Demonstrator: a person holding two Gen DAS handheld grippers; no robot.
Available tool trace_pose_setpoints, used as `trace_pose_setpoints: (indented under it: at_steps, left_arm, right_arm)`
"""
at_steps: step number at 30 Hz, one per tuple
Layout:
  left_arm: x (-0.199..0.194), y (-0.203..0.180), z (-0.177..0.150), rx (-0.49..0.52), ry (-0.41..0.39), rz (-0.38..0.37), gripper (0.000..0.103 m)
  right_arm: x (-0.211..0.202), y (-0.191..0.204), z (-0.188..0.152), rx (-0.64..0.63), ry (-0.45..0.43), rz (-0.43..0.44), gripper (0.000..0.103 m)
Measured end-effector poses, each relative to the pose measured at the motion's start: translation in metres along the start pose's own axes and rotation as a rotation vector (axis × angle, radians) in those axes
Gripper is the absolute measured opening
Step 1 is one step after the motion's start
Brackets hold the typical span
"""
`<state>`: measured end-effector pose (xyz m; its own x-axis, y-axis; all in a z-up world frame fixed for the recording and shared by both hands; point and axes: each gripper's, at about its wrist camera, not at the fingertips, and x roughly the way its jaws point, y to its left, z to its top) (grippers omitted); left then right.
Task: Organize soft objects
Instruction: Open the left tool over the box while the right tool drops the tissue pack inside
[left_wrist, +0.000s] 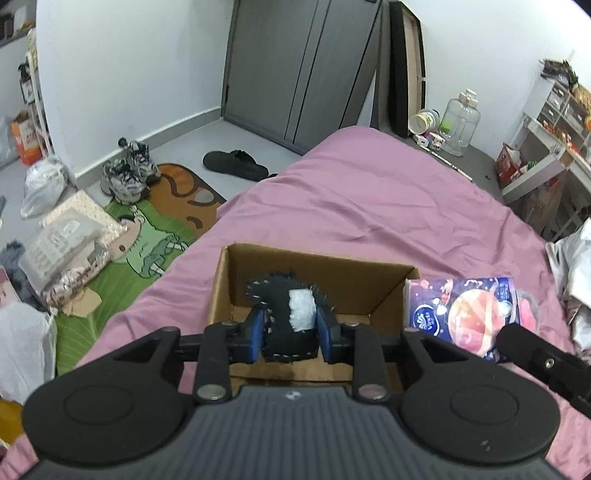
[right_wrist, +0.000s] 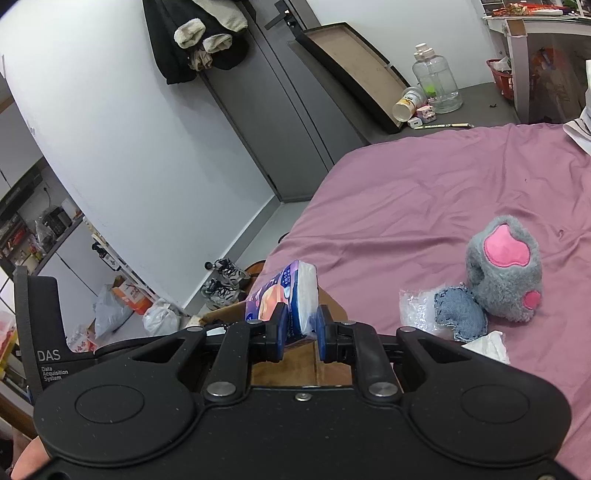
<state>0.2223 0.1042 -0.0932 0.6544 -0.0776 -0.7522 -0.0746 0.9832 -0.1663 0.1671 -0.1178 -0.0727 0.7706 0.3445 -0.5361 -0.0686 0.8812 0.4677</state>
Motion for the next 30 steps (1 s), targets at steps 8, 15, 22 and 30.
trace_pose_setpoints:
  at_steps: [8,15,22,30]
  left_arm:
    - [-0.01,-0.003,0.003,0.041,-0.054,0.048,0.071]
    - [-0.027,0.009,0.003,-0.019,-0.06,0.092,0.082]
    - [-0.043,0.015,0.0,-0.075,-0.004,0.126,0.095]
    - [-0.076,0.01,0.003,-0.102,-0.046,0.107,0.103]
  right_arm:
    - [0.016,0.0,-0.001,0.017,0.017,0.001,0.016]
    - [0.028,0.006,-0.001,0.023,0.034,0.052,0.024]
    - [0.01,0.007,0.0,0.027,0.028,0.026,0.075]
    - [-0.023,-0.002,0.021,0.019,-0.006,-0.036,0.098]
